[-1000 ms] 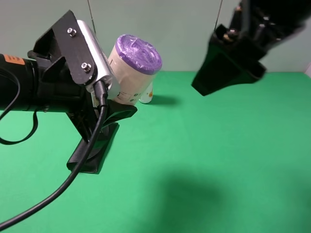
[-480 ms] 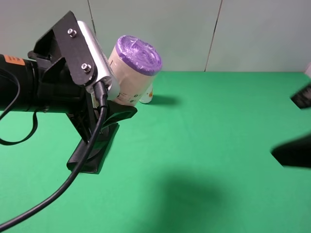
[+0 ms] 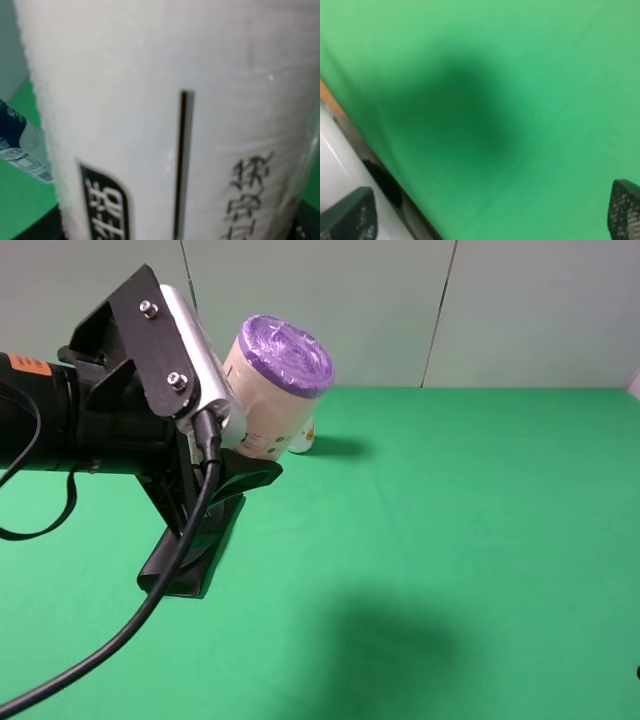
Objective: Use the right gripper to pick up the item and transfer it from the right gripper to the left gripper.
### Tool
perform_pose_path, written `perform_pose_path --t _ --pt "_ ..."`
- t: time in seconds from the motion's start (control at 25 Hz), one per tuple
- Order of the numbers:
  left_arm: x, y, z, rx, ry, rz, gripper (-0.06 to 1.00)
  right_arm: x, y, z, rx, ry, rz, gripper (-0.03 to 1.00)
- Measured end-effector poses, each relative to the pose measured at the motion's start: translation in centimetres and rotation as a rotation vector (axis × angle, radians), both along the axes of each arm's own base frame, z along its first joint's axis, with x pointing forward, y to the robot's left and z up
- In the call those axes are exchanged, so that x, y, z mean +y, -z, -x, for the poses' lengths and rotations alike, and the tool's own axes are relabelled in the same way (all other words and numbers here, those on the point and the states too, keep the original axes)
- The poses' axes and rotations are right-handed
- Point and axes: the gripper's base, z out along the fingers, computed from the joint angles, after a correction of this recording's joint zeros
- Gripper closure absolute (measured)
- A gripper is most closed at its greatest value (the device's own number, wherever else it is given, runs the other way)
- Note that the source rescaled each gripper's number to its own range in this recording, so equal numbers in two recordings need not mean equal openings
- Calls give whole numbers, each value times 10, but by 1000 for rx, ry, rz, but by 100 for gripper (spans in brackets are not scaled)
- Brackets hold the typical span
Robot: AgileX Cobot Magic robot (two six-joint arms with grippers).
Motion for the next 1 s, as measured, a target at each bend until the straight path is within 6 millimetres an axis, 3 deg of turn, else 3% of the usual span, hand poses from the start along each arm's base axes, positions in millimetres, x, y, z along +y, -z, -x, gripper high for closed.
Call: perform_pose_path --t 0.2,1.0 --pt "0 0 1 5 4 -2 94 -9 17 8 -32 11 -49 -3" --pt "0 2 3 34 23 -12 94 -8 21 6 -69 18 -81 -3"
